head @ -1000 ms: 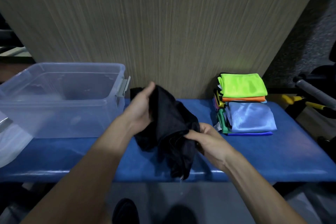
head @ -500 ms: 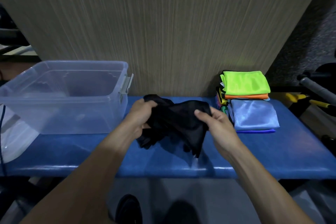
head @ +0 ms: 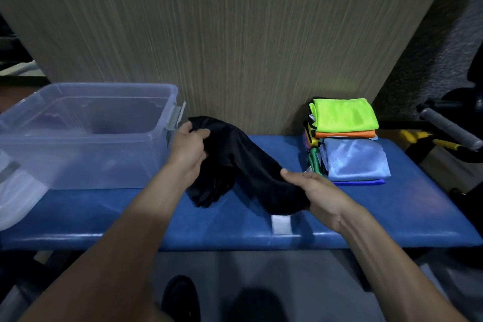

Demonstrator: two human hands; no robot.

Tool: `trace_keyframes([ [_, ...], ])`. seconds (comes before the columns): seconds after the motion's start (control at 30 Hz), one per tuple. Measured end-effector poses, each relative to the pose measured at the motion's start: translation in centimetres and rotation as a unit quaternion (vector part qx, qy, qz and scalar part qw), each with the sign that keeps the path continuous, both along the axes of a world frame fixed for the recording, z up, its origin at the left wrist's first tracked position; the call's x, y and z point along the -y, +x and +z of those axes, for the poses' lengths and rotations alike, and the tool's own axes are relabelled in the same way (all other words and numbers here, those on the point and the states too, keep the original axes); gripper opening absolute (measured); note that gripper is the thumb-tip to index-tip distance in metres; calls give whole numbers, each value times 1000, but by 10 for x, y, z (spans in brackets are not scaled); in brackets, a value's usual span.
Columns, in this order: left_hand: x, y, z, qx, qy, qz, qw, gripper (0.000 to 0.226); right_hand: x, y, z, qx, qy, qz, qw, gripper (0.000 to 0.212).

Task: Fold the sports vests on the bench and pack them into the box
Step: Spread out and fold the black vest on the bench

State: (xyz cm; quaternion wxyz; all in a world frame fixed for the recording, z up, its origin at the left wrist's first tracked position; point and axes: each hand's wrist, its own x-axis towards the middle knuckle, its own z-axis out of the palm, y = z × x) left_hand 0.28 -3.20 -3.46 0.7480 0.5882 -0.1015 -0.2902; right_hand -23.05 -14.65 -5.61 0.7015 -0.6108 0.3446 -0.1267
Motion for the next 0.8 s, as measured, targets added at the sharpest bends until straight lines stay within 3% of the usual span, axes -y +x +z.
trace_keyframes([
  [0.1,-7,2,-10,191,200,-31,960,61,1,0,2,29,8,-64,998,39],
  [0.17,-12,-1,-15,364,298,-22,882,69,0,0,5,41,18,-71,996,25],
  [0.2,-15,-6,-12,442,306,-8,843,75,-1,0,6,52,27,-70,996,19],
  [0.27,-22,-16,0,526,210,-25,824,70,-3,1,10,92,58,-69,992,21],
  [0.33,-28,-23,8,548,107,-164,814,58,-6,3,15,148,103,-71,981,33],
  [0.4,-34,-35,9,580,104,-288,755,60,-8,4,20,191,132,-66,970,41],
  [0.47,-36,-50,9,598,116,-330,721,77,-9,5,23,220,143,-58,963,44],
  [0.53,-34,-64,9,619,99,-312,713,82,-11,5,25,231,131,-41,963,41],
  [0.63,-25,-76,10,682,54,-217,697,55,-11,6,27,224,106,-21,969,29],
  [0.7,-22,-76,11,668,28,-177,722,33,-11,5,28,232,101,-16,967,32],
  [0.8,-25,-72,13,591,9,-177,787,16,-9,-2,29,253,82,24,964,43],
])
